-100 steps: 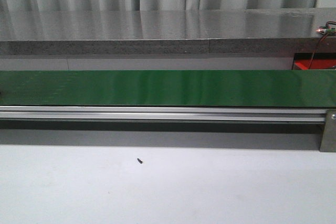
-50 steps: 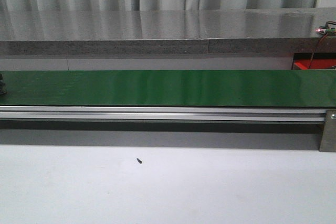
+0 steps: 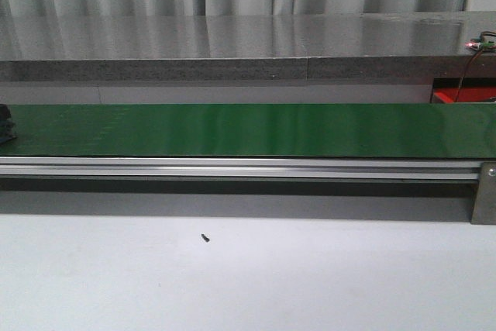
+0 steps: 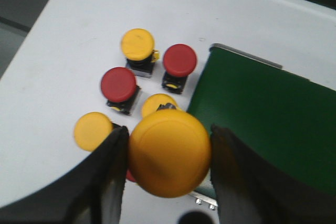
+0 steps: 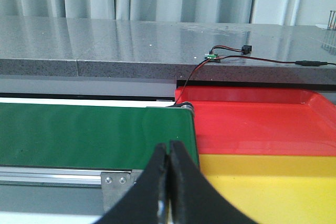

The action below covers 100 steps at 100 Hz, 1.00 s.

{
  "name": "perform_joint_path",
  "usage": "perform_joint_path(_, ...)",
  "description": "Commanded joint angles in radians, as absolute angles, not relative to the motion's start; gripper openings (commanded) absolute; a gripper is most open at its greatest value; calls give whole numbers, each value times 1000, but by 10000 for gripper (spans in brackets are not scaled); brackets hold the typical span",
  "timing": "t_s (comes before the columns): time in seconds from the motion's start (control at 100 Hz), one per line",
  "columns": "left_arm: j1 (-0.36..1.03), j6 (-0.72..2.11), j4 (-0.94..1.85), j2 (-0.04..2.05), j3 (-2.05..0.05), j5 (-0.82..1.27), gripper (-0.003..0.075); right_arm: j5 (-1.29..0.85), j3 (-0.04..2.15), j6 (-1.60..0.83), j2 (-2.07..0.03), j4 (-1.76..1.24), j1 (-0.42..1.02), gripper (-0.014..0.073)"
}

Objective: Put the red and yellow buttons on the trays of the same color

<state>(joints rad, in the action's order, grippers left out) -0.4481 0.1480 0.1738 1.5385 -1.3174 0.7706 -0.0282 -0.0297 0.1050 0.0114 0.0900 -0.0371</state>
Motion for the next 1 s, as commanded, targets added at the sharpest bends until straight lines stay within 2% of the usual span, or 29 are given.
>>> perform_joint_path(0.0, -414, 149, 202, 1531, -1351, 706, 240, 50, -11, 107, 29, 101, -37, -122)
perform_joint_path(0.47, -381, 149, 251, 1649, -1351, 698, 253, 50, -11, 107, 29, 101, -37, -122)
perform_joint_path(0.54, -381, 149, 251, 1652, -1351, 700, 300, 50, -11, 107, 29, 101, -37, -122)
perform_joint_path(0.69, -381, 149, 251, 1654, -1351, 706, 512, 50, -11, 107, 29, 101, -37, -122)
perform_joint_path(0.74, -381, 149, 253, 1654, -1351, 706, 551, 50, -11, 107, 29, 101, -37, -122)
perform_joint_path(0.99, -381, 151, 262, 1607, -1351, 696, 557, 50, -11, 107, 29, 101, -37, -122)
